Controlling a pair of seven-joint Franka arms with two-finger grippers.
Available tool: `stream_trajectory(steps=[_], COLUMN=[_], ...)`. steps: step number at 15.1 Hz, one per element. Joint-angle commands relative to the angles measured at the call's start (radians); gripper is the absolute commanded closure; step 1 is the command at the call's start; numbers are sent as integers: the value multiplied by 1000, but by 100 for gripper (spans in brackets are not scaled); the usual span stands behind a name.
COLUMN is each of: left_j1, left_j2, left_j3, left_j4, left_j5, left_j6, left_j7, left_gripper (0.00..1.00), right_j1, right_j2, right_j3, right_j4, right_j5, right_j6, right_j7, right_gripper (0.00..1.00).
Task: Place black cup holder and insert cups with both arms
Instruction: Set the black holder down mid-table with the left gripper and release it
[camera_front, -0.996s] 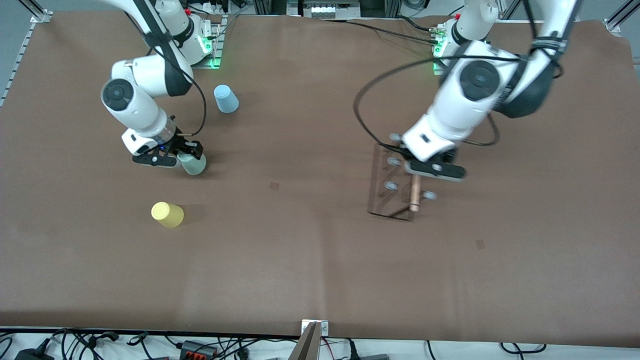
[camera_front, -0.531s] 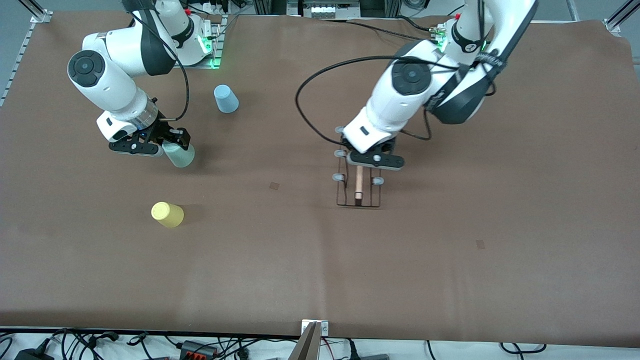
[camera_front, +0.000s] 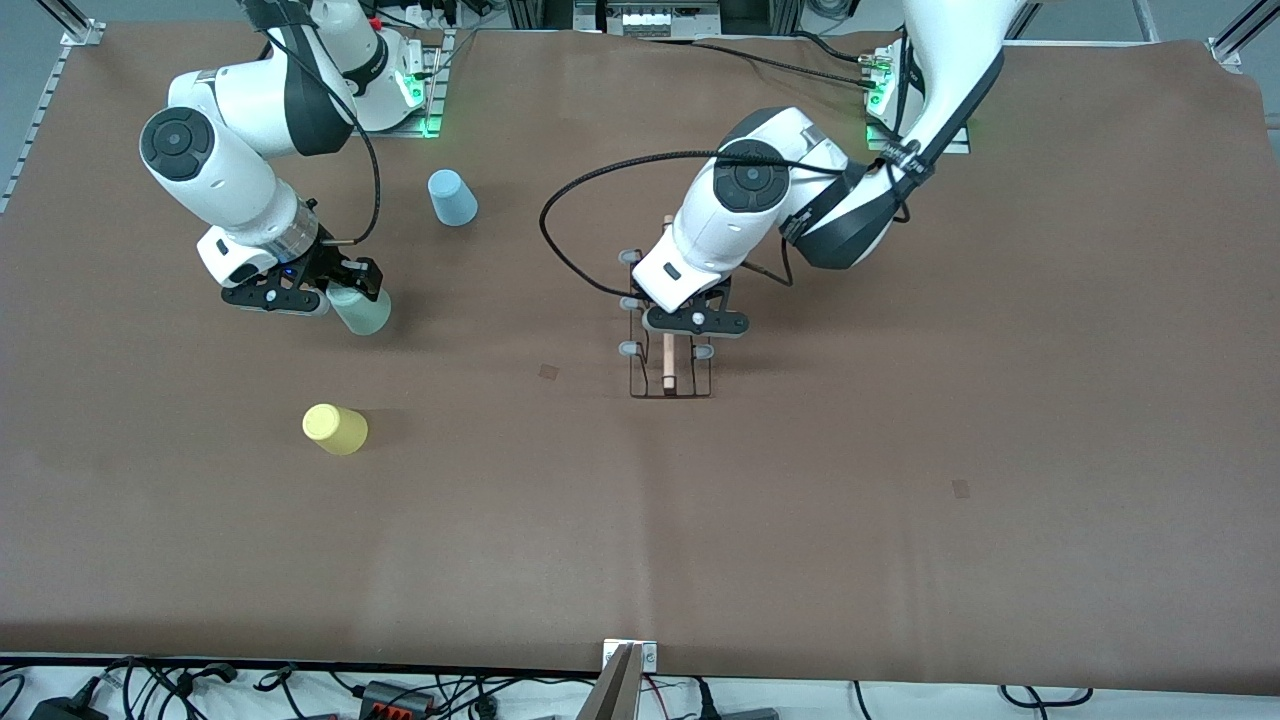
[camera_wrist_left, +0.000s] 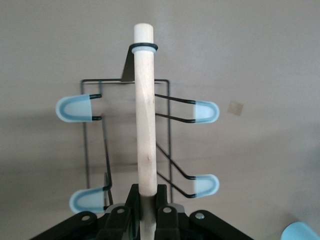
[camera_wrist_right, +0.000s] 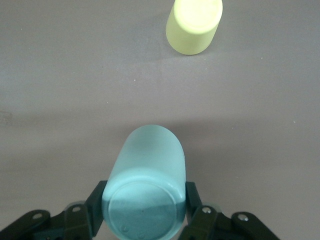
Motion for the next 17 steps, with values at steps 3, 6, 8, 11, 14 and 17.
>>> stream_trajectory(steps=[3,6,8,11,14,17], left_j1=[-31,-33,-22,21,82,142], left_j2=[38,36,18,-58,-111,-119], left_j3=[0,2,0,2,5,6], left_j4=[38,36,38,44,44,46], left_j5=[78,82,82,82,85,229], left_j6=[10,7,-5,-111,-267,-411], left_j7=[-51,-64,-59,-49,84,195], left_gripper=[92,0,0,0,0,0], right_j1=[-10,-10,-10,-7,7,39], right_j2=[0,1,1,-11,-62,-83], right_j3=[3,-2,-2,-2,9,114], right_j4=[12,13,13,15,79,182], right_j5=[4,4,4,5,8,11], right_j6=[-24,-24,-24,-29,-206,-334], right_j7=[-13,-16,-16,0,145,371], right_gripper=[67,67,67,67,67,67])
